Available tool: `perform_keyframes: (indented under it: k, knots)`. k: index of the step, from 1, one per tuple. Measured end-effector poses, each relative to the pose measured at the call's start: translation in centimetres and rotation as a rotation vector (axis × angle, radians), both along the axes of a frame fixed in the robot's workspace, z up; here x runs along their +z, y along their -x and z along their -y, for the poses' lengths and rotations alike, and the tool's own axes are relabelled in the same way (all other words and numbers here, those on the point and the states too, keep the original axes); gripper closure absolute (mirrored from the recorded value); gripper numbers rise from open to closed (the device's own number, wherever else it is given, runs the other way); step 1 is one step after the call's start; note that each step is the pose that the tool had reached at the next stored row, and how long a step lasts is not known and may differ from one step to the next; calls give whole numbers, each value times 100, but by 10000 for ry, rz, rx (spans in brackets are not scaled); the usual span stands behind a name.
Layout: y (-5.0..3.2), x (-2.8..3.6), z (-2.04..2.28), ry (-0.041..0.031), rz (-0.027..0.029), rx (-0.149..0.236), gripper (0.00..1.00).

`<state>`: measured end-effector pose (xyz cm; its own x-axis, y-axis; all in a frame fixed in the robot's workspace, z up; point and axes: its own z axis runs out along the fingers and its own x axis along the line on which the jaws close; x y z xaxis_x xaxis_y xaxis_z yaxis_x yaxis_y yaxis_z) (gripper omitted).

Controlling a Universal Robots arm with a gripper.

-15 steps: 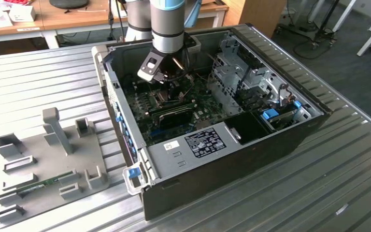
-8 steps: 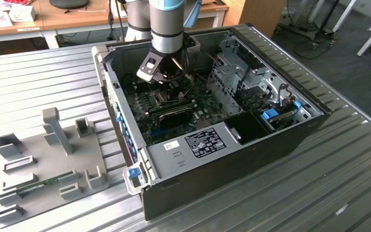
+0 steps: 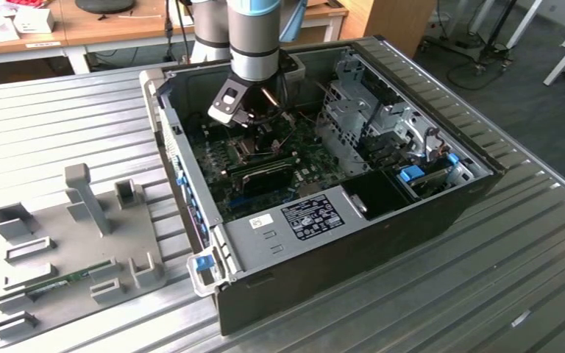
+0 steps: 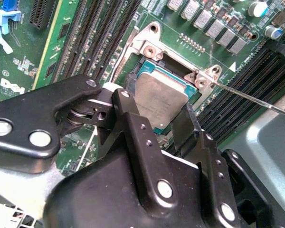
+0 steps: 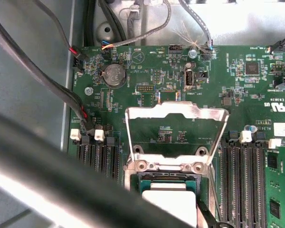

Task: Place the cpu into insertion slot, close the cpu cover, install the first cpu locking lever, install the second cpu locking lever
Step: 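Place the cpu into insertion slot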

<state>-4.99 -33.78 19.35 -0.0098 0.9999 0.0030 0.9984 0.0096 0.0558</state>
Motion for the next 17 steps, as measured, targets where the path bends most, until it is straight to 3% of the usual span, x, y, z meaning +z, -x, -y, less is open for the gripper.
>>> perform_keyframes:
  k: [8,12,17]
  knots:
    - [0,52,0,10,1,-2,46]
    - [0,52,1,122,-1,-5,46]
    - [0,45,0,128,2,-7,46]
